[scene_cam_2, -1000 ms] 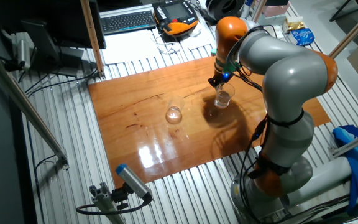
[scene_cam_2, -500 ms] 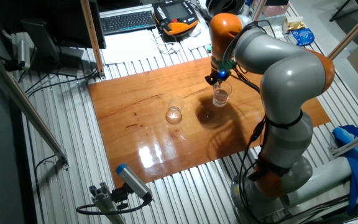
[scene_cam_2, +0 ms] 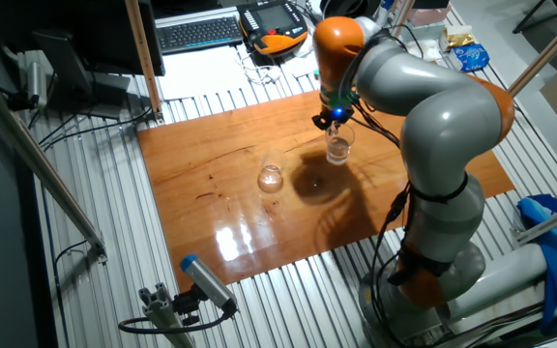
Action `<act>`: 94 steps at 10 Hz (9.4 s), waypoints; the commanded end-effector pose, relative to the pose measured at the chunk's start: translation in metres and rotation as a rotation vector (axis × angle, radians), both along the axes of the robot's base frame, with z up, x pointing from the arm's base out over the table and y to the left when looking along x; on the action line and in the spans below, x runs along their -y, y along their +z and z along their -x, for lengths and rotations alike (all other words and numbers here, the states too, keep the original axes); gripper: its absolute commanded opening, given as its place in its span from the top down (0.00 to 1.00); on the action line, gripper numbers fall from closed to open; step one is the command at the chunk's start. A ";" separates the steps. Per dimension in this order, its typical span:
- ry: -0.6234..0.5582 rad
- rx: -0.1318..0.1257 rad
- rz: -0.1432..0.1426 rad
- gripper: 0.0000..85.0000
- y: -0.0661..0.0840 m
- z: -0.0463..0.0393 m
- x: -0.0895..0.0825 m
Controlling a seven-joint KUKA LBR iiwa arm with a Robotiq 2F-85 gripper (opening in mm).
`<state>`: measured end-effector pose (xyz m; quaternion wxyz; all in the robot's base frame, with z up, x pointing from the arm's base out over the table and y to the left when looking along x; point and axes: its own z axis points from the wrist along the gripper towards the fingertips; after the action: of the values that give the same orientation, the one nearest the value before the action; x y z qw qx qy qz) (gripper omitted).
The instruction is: Pour the water from one cup into another empty cup
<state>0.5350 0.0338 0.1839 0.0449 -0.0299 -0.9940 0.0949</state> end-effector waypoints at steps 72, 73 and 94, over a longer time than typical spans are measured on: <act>-0.132 0.147 0.639 1.00 0.007 -0.0194 -0.089; -0.131 0.148 0.650 1.00 0.007 -0.0194 -0.090; -0.144 0.175 0.753 1.00 0.006 -0.0203 -0.090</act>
<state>0.5552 0.1242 0.1891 -0.0474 -0.1213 -0.8853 0.4463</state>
